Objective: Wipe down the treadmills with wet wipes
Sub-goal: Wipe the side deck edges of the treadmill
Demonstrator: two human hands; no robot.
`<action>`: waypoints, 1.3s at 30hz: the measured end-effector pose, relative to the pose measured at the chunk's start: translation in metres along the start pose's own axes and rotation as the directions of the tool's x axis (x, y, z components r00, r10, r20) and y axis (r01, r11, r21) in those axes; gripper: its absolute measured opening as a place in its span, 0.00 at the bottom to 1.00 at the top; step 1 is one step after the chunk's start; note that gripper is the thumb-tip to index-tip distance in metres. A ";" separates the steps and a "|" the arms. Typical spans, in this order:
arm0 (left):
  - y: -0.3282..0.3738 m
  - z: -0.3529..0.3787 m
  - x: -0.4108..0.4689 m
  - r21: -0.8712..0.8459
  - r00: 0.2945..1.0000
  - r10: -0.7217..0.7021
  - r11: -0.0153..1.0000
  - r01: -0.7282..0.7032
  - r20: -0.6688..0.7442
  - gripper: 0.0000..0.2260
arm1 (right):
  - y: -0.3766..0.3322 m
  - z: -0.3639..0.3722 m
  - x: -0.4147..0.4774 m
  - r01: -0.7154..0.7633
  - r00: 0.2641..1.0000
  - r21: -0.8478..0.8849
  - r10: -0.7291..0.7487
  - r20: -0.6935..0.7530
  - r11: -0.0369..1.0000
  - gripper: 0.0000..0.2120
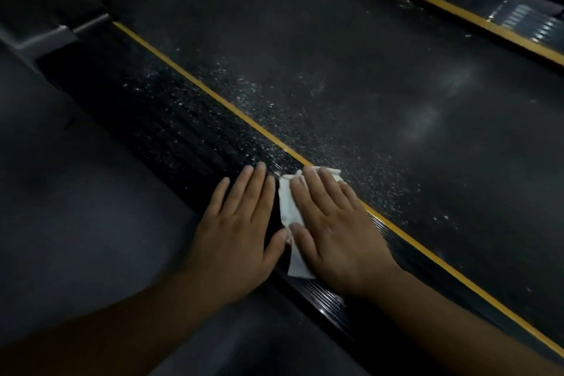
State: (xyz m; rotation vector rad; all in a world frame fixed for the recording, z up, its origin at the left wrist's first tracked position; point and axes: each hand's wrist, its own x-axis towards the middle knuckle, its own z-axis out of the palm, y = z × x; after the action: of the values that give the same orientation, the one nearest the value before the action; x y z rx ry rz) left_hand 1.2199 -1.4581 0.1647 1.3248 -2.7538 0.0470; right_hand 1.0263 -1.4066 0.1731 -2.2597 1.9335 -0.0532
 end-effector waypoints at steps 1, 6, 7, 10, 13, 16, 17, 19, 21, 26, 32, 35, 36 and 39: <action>-0.006 0.002 -0.001 0.007 1.000 -0.014 1.000 0.014 -0.018 0.34 | 0.002 -0.001 -0.001 0.063 0.998 -0.012 -0.063 0.011 0.998 0.30; -0.006 0.006 -0.008 -0.027 0.991 -0.115 0.993 0.113 -0.073 0.32 | 0.010 -0.006 -0.007 0.232 0.973 0.079 -0.231 -0.017 0.970 0.26; -0.005 0.007 -0.010 -0.043 0.985 -0.158 0.987 0.155 -0.075 0.32 | 0.007 -0.005 0.000 0.197 0.980 0.079 -0.195 -0.030 0.977 0.26; 0.002 0.011 -0.014 -0.095 0.949 -0.304 0.950 0.297 -0.080 0.32 | -0.007 -0.001 0.030 0.033 0.998 0.046 -0.031 -0.049 0.998 0.29; 0.015 0.015 -0.015 -0.158 0.894 -0.437 0.894 0.420 -0.096 0.31 | -0.012 0.002 0.043 0.057 0.997 -0.017 -0.058 -0.048 0.998 0.31; 0.022 0.019 -0.014 -0.193 0.861 -0.494 0.863 0.468 -0.120 0.31 | 0.001 -0.002 0.017 0.297 0.955 -0.050 -0.298 -0.015 0.954 0.31; 0.023 0.020 -0.013 -0.194 0.854 -0.504 0.857 0.477 -0.127 0.31 | 0.009 -0.002 0.009 0.353 0.935 -0.045 -0.353 -0.001 0.935 0.30; 0.026 0.020 -0.012 -0.191 0.843 -0.520 0.849 0.492 -0.138 0.31 | 0.019 -0.001 0.008 0.367 0.930 -0.055 -0.367 -0.006 0.929 0.30; 0.028 0.018 -0.012 -0.194 0.825 -0.550 0.830 0.523 -0.127 0.30 | 0.014 0.001 0.034 0.283 0.957 -0.037 -0.285 -0.056 0.958 0.32; 0.042 0.015 -0.024 -0.183 0.811 -0.577 0.812 0.554 -0.102 0.29 | -0.011 0.000 0.044 0.291 0.954 -0.005 -0.290 -0.078 0.957 0.32; 0.047 0.013 -0.033 -0.145 0.830 -0.552 0.830 0.539 -0.075 0.29 | 0.028 -0.001 0.016 0.378 0.915 0.123 -0.351 -0.198 0.917 0.23; 0.047 0.012 -0.033 -0.150 0.821 -0.570 0.816 0.558 -0.044 0.30 | 0.007 0.007 0.047 0.311 0.935 0.093 -0.288 -0.206 0.946 0.25; 0.047 0.008 -0.033 -0.170 0.821 -0.572 0.810 0.562 -0.010 0.31 | 0.000 0.011 0.047 0.344 0.925 0.052 -0.329 -0.187 0.938 0.26; 0.041 -0.001 -0.035 -0.221 0.832 -0.543 0.803 0.553 0.108 0.35 | 0.008 0.012 0.012 0.499 0.861 0.011 -0.495 -0.118 0.866 0.27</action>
State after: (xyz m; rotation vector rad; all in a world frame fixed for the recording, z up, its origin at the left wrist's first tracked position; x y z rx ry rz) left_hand 1.2094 -1.4049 0.1629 1.9927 -2.1904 -0.3484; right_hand 1.0221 -1.4185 0.1596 -2.7147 1.3168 -0.2856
